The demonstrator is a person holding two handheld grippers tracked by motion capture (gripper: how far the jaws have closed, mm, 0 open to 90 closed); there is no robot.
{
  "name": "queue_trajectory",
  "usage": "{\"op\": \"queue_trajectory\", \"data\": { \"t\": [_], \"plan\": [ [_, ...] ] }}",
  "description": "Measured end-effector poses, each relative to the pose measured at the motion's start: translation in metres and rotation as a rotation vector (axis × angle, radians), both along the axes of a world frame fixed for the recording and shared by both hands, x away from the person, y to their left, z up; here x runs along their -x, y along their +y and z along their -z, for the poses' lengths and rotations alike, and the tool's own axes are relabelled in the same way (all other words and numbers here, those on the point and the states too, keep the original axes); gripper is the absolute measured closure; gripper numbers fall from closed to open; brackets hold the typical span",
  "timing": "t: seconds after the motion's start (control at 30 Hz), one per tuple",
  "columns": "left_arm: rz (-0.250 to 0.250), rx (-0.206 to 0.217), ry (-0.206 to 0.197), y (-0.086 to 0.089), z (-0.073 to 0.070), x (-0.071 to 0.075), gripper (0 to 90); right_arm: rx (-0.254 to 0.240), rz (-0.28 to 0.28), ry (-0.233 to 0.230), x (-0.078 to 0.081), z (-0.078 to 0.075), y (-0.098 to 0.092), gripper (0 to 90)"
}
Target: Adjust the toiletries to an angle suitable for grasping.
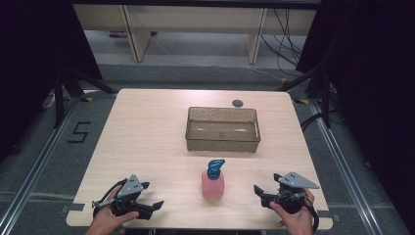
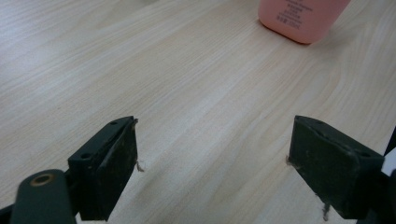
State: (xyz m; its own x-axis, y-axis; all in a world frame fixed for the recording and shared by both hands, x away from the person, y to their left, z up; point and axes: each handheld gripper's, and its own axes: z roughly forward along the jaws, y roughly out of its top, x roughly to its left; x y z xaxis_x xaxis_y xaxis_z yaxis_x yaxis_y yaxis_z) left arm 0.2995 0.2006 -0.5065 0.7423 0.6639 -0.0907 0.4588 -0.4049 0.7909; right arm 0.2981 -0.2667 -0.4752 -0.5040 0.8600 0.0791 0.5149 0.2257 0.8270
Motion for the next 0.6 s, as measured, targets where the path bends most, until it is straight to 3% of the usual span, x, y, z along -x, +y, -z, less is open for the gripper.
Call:
{"op": "queue_trajectory", "data": {
  "t": [0.3, 0.37, 0.4, 0.6],
  "plan": [
    [-0.007, 0.004, 0.003, 0.0, 0.0, 0.0, 14.9, -0.001, -0.028, -0.045, 0.003, -0.004, 0.007, 15.6],
    [-0.007, 0.004, 0.002, 0.0, 0.0, 0.0, 15.0, -0.028, -0.022, -0.061, 0.004, -0.004, 0.01, 15.6],
    [-0.006, 0.003, 0.002, 0.0, 0.0, 0.0, 15.0, -0.014, -0.03, -0.068, 0.005, -0.006, 0.01, 15.6],
    [-0.008, 0.004, 0.002, 0.0, 0.0, 0.0, 15.0, -0.028, -0.067, -0.061, 0.006, -0.007, 0.018, 15.7]
  ]
}}
